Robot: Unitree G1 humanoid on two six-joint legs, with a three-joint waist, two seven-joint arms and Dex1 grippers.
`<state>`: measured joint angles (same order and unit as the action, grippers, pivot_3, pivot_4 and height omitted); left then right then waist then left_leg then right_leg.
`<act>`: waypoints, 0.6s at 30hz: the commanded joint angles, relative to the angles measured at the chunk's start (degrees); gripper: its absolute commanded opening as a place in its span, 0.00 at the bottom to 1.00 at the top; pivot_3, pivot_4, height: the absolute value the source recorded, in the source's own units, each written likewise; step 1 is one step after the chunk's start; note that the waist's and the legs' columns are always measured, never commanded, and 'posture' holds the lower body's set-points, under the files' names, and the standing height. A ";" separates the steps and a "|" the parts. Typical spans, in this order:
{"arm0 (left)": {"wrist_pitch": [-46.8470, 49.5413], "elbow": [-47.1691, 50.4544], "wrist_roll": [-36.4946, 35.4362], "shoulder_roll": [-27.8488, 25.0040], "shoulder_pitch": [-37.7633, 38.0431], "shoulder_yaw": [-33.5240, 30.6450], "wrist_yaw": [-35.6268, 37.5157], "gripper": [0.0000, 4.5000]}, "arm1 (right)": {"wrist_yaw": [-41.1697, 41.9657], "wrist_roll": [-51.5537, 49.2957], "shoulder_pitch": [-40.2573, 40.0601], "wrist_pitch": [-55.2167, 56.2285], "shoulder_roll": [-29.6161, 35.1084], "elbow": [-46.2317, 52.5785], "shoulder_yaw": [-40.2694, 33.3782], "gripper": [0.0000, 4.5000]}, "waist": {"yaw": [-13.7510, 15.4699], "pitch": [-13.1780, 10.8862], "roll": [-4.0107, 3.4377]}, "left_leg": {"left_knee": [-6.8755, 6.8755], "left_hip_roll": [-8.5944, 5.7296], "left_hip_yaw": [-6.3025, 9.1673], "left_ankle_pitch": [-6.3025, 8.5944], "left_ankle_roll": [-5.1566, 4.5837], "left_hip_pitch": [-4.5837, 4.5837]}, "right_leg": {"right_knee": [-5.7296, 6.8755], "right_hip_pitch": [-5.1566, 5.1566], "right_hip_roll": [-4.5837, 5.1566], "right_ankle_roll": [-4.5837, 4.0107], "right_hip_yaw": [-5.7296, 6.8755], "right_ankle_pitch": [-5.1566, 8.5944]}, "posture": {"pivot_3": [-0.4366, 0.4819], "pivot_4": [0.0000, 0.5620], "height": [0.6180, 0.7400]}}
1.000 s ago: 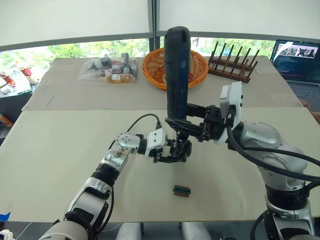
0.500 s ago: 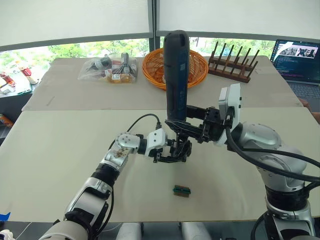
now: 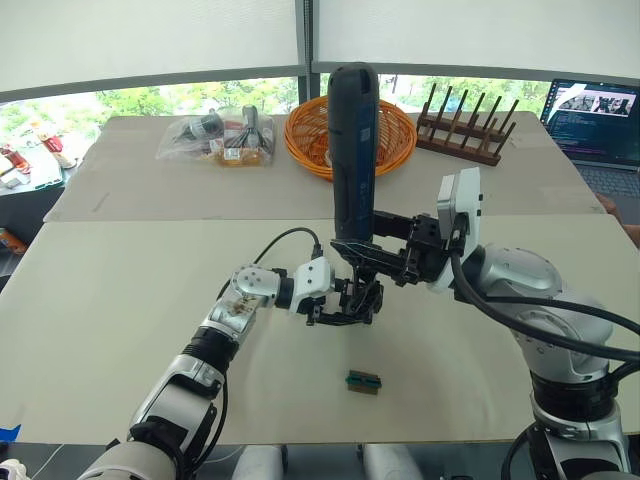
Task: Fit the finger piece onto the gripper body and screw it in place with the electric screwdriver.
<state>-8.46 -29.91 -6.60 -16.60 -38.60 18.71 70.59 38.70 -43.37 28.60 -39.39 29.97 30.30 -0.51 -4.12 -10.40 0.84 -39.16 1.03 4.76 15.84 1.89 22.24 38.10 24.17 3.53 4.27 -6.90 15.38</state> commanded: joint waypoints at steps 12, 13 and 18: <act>-0.25 1.90 0.19 -0.82 -0.09 -1.03 -0.25 0.51 | 0.63 -0.59 1.79 0.93 0.67 0.96 -1.25 0.43 | 0.00 0.00 0.00 | 0.00 0.00 0.00 0.00 0.00 0.00 | 0.00 0.00 0.00 0.00 0.00 0.00 | 0.48 0.27 1.00; -0.20 1.92 0.16 -0.79 -0.10 -1.03 -0.25 0.51 | 0.72 -0.62 1.94 0.85 0.76 0.72 -1.27 0.43 | 0.00 0.00 0.00 | 0.00 0.00 0.00 0.00 0.00 0.00 | 0.00 0.00 0.00 0.00 0.00 0.00 | 0.48 0.27 1.00; -0.19 1.80 0.16 -0.81 -0.24 -1.06 -0.21 0.51 | 1.39 -0.48 3.28 0.86 0.94 -1.16 -1.07 0.43 | 0.00 0.00 0.00 | 0.00 0.00 0.00 0.00 0.00 0.00 | 0.00 0.00 0.00 0.00 0.00 0.00 | 0.48 0.27 1.00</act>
<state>-8.46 -29.86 -6.61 -16.60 -38.60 18.71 70.59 39.65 -43.39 30.20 -39.40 30.70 28.15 -0.50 -4.13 -10.40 0.84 -39.16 1.03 4.76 15.84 1.89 22.24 38.10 24.17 3.53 4.27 -6.90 15.38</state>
